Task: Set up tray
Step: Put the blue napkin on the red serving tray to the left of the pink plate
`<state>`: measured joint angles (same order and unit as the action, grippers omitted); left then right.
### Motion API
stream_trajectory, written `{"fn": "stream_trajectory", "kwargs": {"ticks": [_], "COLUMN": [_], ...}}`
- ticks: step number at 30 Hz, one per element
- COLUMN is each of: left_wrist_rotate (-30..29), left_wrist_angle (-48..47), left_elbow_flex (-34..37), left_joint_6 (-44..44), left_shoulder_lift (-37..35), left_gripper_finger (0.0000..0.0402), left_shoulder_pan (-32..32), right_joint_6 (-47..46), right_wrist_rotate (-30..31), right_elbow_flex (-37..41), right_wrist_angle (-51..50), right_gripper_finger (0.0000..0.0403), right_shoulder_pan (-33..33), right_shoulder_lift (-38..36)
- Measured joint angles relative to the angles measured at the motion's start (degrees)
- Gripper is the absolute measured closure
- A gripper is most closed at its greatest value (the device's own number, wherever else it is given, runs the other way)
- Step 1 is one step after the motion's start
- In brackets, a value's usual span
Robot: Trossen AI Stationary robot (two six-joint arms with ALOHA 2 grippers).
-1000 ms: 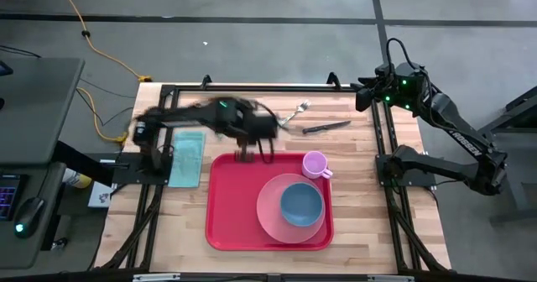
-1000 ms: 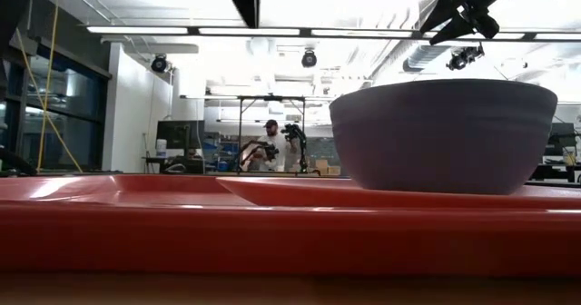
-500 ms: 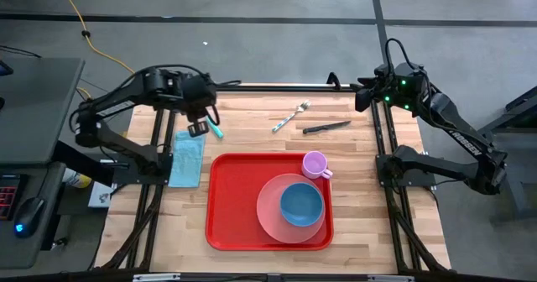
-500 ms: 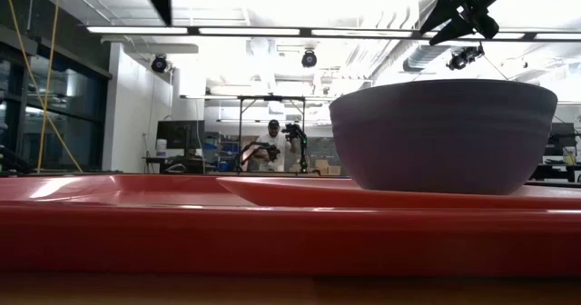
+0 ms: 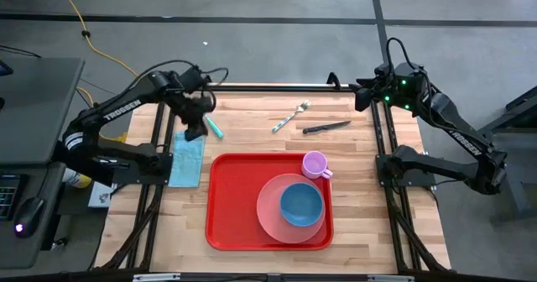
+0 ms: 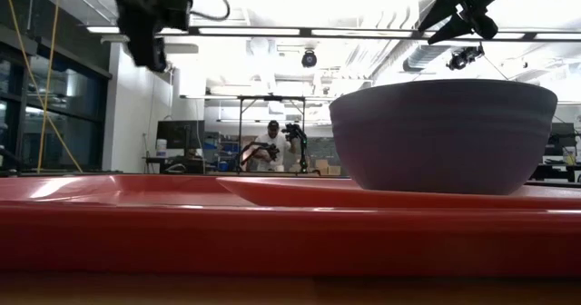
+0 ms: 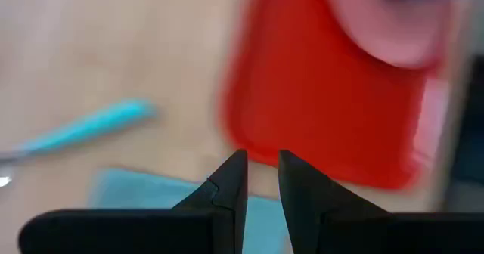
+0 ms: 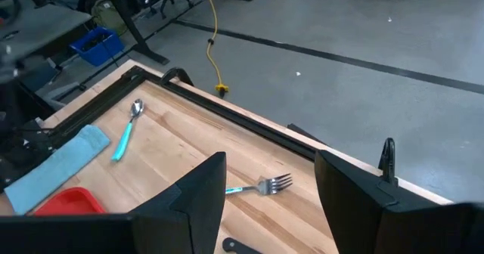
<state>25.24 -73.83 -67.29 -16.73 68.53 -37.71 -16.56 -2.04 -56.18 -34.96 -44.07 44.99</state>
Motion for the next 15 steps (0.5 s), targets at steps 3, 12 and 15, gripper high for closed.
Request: {"fn": "stream_trajectory", "kwargs": {"ticks": [3,12,15], "left_wrist_rotate": [0.9,-2.0,-3.5], "left_wrist_angle": [-5.7,-15.1,-13.1], "left_elbow_flex": [3.4,9.4,9.3], "left_joint_6": [-2.8,4.6,12.7], "left_shoulder_lift": [-0.1,-4.0,-6.4], "left_gripper_finger": [0.0295,0.0295,0.0296], "left_shoulder_pan": [0.0,16.1,26.0], "right_joint_6": [0.0,0.0,0.0], "right_wrist_rotate": [0.0,0.6,0.6], "right_elbow_flex": [0.0,0.0,0.0], "right_wrist_angle": [0.0,0.0,0.0], "right_gripper_finger": [0.0221,0.0221,0.0221], "right_shoulder_pan": [0.0,0.0,0.0], "right_shoulder_lift": [0.0,0.0,0.0]}}
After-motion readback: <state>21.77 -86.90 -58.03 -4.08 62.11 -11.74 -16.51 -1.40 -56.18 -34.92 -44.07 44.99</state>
